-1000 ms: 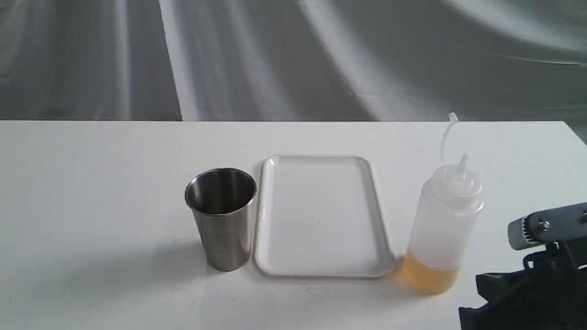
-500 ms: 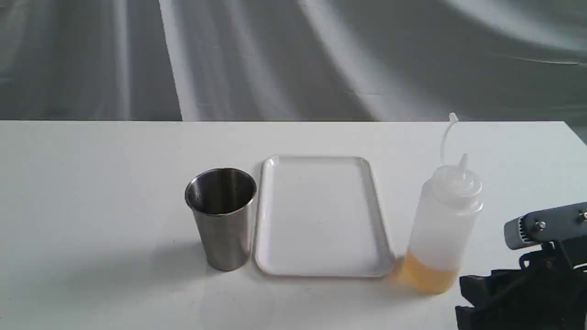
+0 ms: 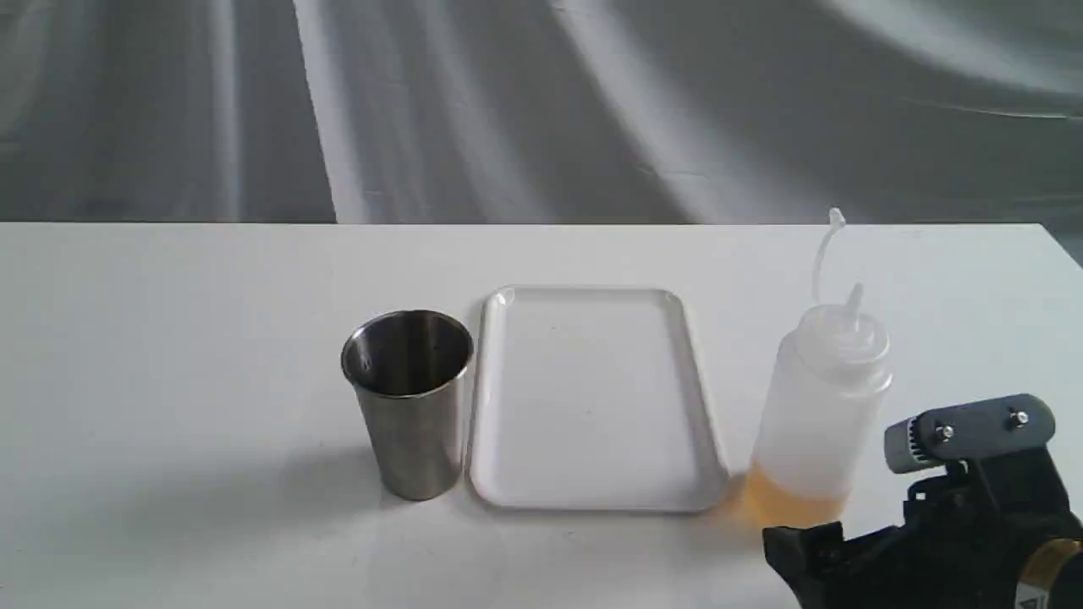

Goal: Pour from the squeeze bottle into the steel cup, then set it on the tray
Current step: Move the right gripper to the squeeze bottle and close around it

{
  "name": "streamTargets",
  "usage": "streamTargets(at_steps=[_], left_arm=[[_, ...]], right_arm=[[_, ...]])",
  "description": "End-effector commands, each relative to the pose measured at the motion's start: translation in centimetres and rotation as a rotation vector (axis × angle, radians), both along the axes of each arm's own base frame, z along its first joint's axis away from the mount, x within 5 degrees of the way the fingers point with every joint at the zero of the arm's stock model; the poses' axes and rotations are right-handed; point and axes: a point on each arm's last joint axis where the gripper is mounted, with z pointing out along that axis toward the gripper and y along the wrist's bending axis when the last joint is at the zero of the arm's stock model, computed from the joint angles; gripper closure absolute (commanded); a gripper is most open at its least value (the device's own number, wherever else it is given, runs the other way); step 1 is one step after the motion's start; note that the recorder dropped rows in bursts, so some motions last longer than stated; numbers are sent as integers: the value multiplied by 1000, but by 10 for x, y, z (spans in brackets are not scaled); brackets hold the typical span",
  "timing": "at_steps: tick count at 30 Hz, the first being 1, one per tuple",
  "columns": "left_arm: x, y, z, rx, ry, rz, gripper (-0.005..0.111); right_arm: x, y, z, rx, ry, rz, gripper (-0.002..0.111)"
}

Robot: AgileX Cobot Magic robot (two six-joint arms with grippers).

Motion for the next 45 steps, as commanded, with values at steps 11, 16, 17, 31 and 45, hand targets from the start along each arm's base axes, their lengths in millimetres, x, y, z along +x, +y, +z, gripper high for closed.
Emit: streamTargets(at_steps=[11,16,17,31,45], left_arm=[[0,0,-1,-2,-5,-6,107],[0,0,-1,-6,-5,-5,107],[0,0,-1,-6,-5,-5,107],[0,0,-1,-6,-5,-5,107],[0,0,-1,-6,-5,-5,107]], right_arm=[[24,-2,-10,-34,-190,-38,11],[33,-3,-16,-34,-214,-57,11],[37,-3,-17,-34,-212,-57,11],[79,2,-28,-33,-220,-57,12],[79,2,-28,-33,-218,-61,78]])
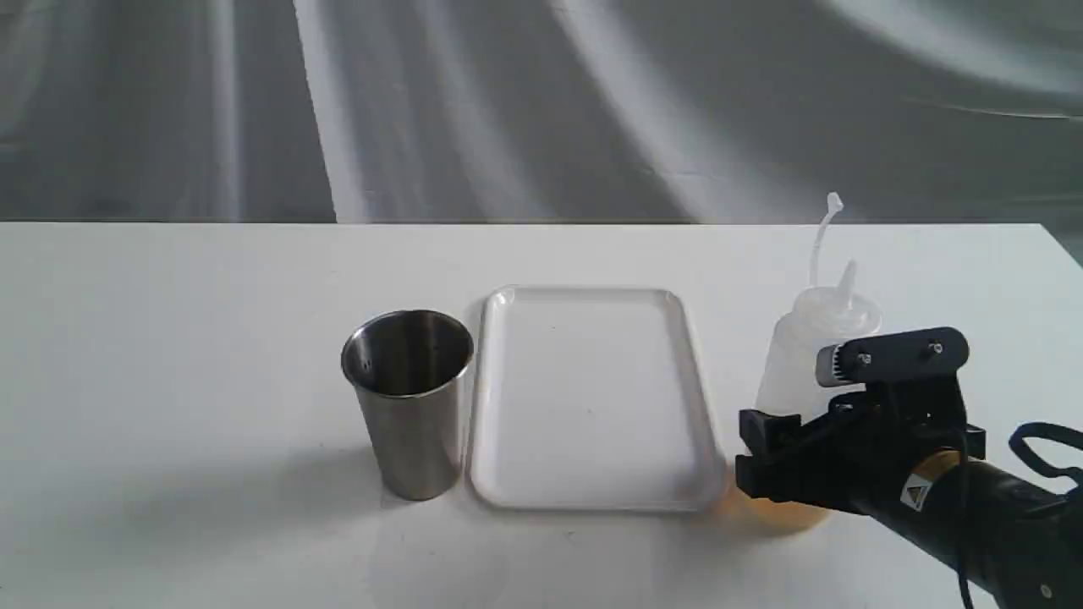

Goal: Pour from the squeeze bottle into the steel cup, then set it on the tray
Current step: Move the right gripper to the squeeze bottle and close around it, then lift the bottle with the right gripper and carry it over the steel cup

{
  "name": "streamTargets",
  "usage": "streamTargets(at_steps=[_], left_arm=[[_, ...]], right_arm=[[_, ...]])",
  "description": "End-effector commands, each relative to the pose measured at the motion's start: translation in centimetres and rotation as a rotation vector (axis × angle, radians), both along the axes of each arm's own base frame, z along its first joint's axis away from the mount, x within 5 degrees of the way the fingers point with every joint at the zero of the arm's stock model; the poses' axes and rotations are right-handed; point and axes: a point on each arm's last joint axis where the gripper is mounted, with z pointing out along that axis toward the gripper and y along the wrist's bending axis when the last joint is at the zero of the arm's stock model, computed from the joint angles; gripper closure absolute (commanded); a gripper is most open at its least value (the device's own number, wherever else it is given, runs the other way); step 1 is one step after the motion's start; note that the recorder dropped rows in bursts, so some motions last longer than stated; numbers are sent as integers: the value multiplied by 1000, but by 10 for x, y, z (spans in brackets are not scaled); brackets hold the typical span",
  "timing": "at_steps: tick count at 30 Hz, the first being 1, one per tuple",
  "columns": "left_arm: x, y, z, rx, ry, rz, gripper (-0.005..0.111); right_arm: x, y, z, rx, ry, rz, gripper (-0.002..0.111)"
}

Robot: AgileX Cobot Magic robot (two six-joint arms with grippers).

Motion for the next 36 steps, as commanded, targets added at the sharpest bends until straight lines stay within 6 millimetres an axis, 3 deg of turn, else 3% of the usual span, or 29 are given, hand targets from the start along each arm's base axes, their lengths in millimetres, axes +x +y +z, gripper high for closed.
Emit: streamTargets(at_steps=[1,5,9,16,20,29,33,36], left_arm=[[0,0,-1,-6,-5,-5,107],[0,0,-1,-3,-5,-6,107],[0,0,-1,-3,-5,-6,107],[0,0,-1,-5,-5,-5,107],[0,0,-1,-5,-5,-5,107],[0,0,-1,-2,-5,-6,107],[0,0,-1,-2,-5,-6,107],[0,0,-1,-4,-5,-6,107]], right_arm=[[2,1,1,-3,-12,3,82],[1,1,5,-3,-9,3,93],[-4,1,19,2,25,-3,94],[-21,-3,66,-8,51,-10,94],[-21,-4,99,-32,116,2,94],[13,3,186,-264,100,46,94],[25,18,208,-376,79,68,94],[36,36,213,-486,83,110,94]])
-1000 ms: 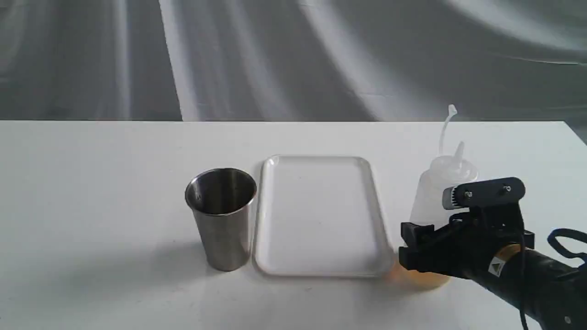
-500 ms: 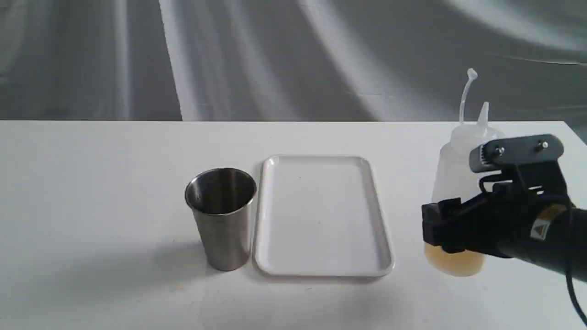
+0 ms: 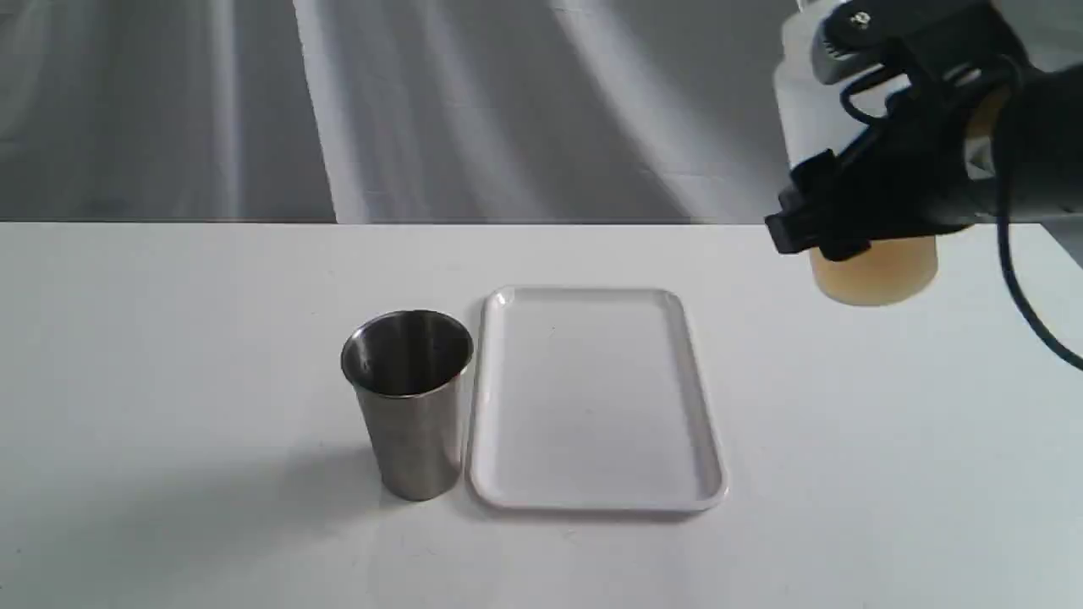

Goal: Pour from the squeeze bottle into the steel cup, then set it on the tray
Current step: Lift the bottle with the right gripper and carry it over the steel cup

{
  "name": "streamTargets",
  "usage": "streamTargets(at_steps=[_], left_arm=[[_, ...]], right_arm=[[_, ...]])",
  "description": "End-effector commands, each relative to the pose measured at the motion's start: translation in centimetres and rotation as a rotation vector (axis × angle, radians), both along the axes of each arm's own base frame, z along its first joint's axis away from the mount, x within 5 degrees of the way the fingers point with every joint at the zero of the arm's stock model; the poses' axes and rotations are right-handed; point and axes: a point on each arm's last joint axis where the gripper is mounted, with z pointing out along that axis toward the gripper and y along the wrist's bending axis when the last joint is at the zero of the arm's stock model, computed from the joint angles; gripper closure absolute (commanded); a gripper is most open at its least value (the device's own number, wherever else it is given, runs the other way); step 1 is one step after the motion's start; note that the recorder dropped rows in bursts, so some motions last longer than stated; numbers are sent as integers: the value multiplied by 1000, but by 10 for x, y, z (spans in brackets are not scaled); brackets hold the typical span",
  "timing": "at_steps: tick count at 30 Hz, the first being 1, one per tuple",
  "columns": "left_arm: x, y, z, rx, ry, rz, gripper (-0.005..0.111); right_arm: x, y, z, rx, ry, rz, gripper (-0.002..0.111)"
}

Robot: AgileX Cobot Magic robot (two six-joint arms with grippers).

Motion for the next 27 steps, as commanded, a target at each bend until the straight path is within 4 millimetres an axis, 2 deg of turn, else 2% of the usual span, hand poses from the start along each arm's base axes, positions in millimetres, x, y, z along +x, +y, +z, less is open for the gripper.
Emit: streamTargets(at_steps=[1,3,8,12,16,27], left_arm=[[0,0,-1,-4,-5,-6,107],[0,0,-1,-4,-5,-6,107],[0,0,-1,-6,-5,-5,107],[0,0,-1,-6,-5,-5,107],[0,0,-1,-2,-5,-6,107],[0,0,-1,-2,-5,-6,107]], right_arm=[[13,18,7,-112,-5,42,94],[18,31,7,-159,0,70,94],[32,78,-8,-317,25,176,94],[36,101,-25,-465,41,236,94],[39,109,-36,-547,49,260,94],[40,113,-37,-511,25,285,94]])
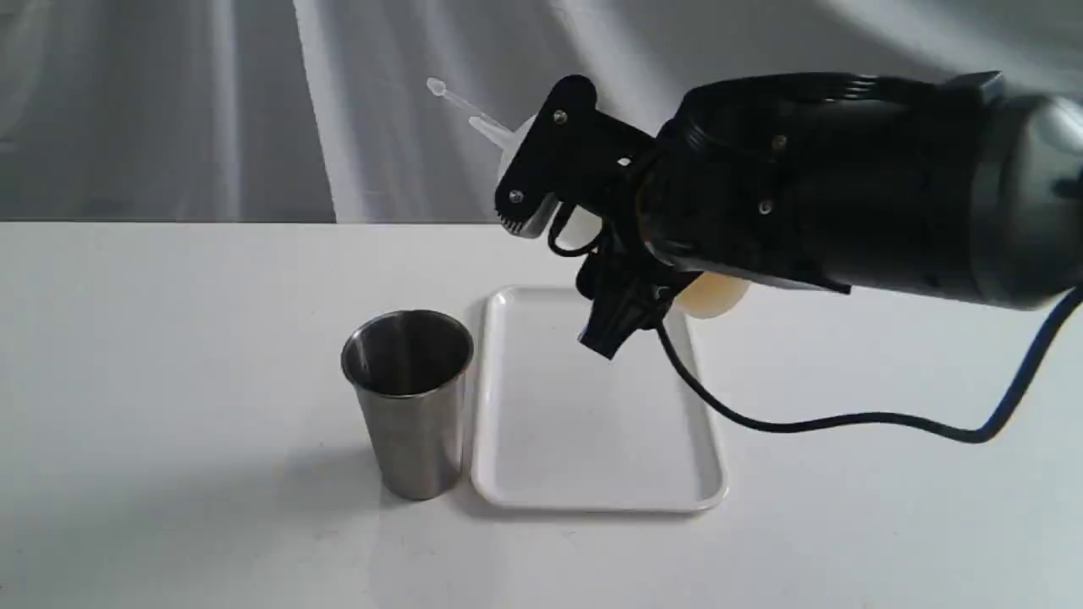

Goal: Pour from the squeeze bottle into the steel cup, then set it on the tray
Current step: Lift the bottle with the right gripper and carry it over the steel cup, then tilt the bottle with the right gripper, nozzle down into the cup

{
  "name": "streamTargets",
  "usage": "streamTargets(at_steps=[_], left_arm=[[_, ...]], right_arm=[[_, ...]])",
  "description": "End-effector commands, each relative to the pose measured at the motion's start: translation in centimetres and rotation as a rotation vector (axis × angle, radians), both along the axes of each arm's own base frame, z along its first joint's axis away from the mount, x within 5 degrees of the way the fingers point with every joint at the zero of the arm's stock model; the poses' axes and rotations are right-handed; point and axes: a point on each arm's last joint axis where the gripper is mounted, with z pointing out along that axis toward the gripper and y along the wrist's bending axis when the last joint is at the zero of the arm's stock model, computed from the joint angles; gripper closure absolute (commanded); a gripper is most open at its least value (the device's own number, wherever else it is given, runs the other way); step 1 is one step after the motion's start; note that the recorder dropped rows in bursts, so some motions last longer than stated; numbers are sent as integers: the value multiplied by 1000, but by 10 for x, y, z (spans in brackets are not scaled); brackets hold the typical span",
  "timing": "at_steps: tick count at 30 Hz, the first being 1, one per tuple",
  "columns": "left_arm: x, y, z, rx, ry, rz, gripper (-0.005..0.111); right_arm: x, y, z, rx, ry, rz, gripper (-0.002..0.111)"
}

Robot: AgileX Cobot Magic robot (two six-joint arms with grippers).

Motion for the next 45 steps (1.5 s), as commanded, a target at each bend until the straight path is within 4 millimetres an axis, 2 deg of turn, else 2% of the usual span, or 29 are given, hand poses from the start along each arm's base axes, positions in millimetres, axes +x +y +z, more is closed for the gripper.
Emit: streamTargets(at_steps=[1,7,10,19,23,30,45], left_arm=[[0,0,-1,-5,-5,-5,107],[0,0,-1,-5,-5,-5,107],[0,0,-1,-5,-5,-5,107],[0,0,-1,-3,-5,-6,107],[0,0,-1,-3,-5,-6,107],[0,0,-1,-4,-5,-5,107],[0,0,-1,-2,-5,-6,107]], right_arm=[[0,1,9,0,-34,14,94],[-1,2,8,-28,-30,4,94],[0,5,4,-110,-43,16,94],[0,32,-25,-243,-27,110,94],[-1,40,-31,-333,-47,129,94],[2,38,-38,-422,-58,105,94],[7,37,-35,-475,-118,73,94]])
